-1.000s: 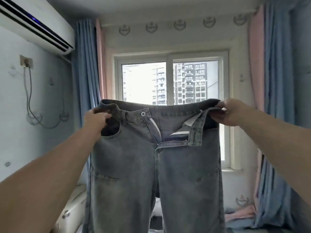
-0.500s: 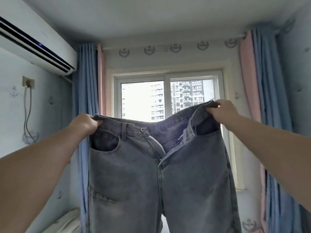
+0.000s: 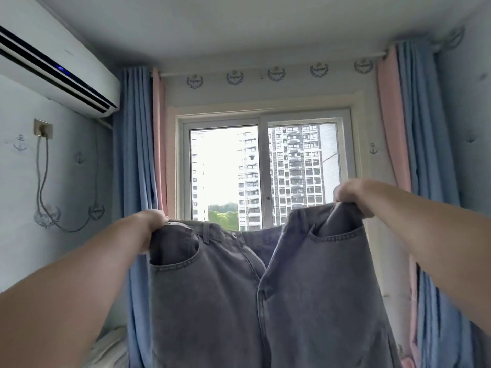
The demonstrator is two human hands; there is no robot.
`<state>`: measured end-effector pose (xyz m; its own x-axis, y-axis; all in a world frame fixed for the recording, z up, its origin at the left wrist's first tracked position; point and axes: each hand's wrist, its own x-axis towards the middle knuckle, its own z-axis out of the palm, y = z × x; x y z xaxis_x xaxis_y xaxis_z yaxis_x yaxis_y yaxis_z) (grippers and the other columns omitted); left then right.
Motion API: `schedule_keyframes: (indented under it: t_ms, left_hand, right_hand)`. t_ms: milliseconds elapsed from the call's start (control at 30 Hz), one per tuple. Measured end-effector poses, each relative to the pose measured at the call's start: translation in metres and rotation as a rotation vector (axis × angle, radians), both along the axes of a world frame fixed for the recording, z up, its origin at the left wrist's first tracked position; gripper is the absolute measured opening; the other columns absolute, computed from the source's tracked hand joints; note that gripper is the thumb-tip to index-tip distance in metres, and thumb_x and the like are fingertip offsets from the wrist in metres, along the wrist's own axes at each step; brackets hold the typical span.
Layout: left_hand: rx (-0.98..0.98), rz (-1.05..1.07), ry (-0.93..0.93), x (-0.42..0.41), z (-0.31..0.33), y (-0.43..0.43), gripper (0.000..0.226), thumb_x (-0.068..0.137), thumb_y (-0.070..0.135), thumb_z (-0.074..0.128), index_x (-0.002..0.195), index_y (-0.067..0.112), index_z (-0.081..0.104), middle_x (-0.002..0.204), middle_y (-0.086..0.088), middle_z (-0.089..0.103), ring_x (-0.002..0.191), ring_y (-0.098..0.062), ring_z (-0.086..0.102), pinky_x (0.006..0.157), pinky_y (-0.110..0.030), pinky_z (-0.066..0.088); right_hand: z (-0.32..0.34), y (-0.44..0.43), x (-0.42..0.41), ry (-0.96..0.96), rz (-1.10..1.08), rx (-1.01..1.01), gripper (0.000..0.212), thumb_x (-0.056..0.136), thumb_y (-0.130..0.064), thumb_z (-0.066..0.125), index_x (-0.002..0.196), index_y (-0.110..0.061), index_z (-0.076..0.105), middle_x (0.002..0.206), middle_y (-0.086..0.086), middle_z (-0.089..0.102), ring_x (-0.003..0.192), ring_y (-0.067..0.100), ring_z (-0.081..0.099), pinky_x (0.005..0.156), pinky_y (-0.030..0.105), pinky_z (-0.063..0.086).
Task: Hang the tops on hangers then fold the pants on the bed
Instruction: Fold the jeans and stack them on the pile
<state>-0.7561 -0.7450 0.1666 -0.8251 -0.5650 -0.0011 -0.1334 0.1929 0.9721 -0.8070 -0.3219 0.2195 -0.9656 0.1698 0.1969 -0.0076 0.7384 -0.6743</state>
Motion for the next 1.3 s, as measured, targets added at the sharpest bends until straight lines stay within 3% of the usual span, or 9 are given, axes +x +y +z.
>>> schedule_keyframes:
  t_ms: [67, 200, 433, 500, 700, 833, 933, 1167, 1300]
  left_hand:
    - [0.083, -0.058, 0.022, -0.002, -0.004, 0.016, 0.034, 0.109, 0.015, 0.037, 0.095, -0.001, 0.063, 0.063, -0.012, 0.067, 0.046, -0.022, 0.066, 0.041, -0.033, 0.057]
    - [0.202, -0.188, 0.183, -0.002, 0.002, 0.064, 0.026, 0.107, 0.012, 0.045, 0.1, -0.001, 0.067, 0.076, -0.012, 0.069, 0.057, -0.021, 0.069, 0.061, -0.037, 0.061]
    - [0.334, -0.314, 0.469, 0.017, 0.017, 0.144, 0.02, 0.103, 0.014, 0.058, 0.114, -0.003, 0.061, 0.106, -0.021, 0.067, 0.086, -0.033, 0.069, 0.082, -0.05, 0.062]
    - [0.306, -0.374, 0.522, 0.026, 0.016, 0.158, 0.022, 0.104, 0.017, 0.056, 0.099, -0.002, 0.065, 0.094, -0.021, 0.064, 0.087, -0.033, 0.064, 0.093, -0.052, 0.056]
    - [0.135, -0.562, 0.55, 0.052, 0.004, 0.169, 0.027, 0.089, 0.017, 0.071, 0.115, 0.007, 0.067, 0.102, -0.006, 0.072, 0.081, -0.022, 0.069, 0.068, -0.03, 0.054]
    - [-0.036, -0.547, 0.595, 0.05, -0.013, 0.166, 0.06, 0.075, 0.011, 0.086, 0.126, 0.019, 0.057, 0.115, -0.004, 0.071, 0.1, -0.023, 0.073, 0.088, -0.039, 0.06]
    - [-0.043, -0.464, 0.644, 0.045, -0.02, 0.159, 0.048, 0.08, 0.0, 0.078, 0.121, 0.017, 0.058, 0.111, -0.006, 0.071, 0.098, -0.026, 0.072, 0.083, -0.041, 0.062]
    - [0.12, -0.396, 0.619, 0.043, -0.026, 0.118, 0.026, 0.087, -0.001, 0.071, 0.109, 0.01, 0.066, 0.1, -0.014, 0.076, 0.086, -0.033, 0.076, 0.073, -0.044, 0.064]
    - [0.231, -0.44, 0.603, 0.049, -0.02, 0.099, 0.032, 0.089, -0.002, 0.069, 0.12, 0.003, 0.063, 0.112, -0.02, 0.073, 0.101, -0.042, 0.071, 0.083, -0.051, 0.061]
  right_hand:
    - [-0.001, -0.008, 0.006, -0.1, 0.065, -0.185, 0.016, 0.1, 0.0, 0.046, 0.092, 0.001, 0.06, 0.07, 0.01, 0.058, 0.039, 0.016, 0.054, 0.034, 0.02, 0.043]
    - [0.003, -0.037, 0.02, -0.127, 0.313, -0.377, 0.015, 0.099, -0.002, 0.053, 0.089, 0.001, 0.063, 0.066, 0.009, 0.066, 0.058, 0.02, 0.065, 0.063, 0.031, 0.06]
    - [0.017, -0.081, 0.042, -0.06, 0.574, -0.466, 0.017, 0.098, -0.006, 0.061, 0.081, -0.003, 0.062, 0.062, 0.012, 0.071, 0.052, 0.022, 0.071, 0.047, 0.035, 0.059]
    - [0.022, -0.088, 0.047, -0.037, 0.613, -0.471, 0.017, 0.097, -0.007, 0.062, 0.081, -0.003, 0.064, 0.066, 0.013, 0.072, 0.057, 0.024, 0.073, 0.049, 0.034, 0.059]
    - [0.027, -0.098, 0.056, 0.03, 0.638, -0.449, 0.017, 0.094, -0.014, 0.069, 0.082, -0.001, 0.069, 0.076, 0.016, 0.076, 0.067, 0.026, 0.076, 0.058, 0.035, 0.063]
    - [0.031, -0.109, 0.069, 0.06, 0.674, -0.373, 0.02, 0.089, -0.021, 0.076, 0.087, -0.001, 0.073, 0.083, 0.015, 0.077, 0.073, 0.025, 0.077, 0.059, 0.03, 0.062]
    - [0.027, -0.115, 0.079, 0.071, 0.706, -0.311, 0.024, 0.088, -0.026, 0.077, 0.091, -0.002, 0.074, 0.087, 0.013, 0.078, 0.078, 0.023, 0.077, 0.06, 0.028, 0.06]
    - [-0.017, -0.082, 0.053, 0.703, 0.421, -0.542, 0.047, 0.089, -0.041, 0.072, 0.124, -0.014, 0.057, 0.119, 0.002, 0.064, 0.104, 0.014, 0.062, 0.095, 0.039, 0.049]
    - [-0.095, -0.072, 0.025, 0.062, 0.463, -0.869, 0.106, 0.072, -0.076, 0.067, 0.156, -0.033, 0.02, 0.161, 0.012, 0.031, 0.14, 0.038, 0.041, 0.113, 0.058, 0.035]
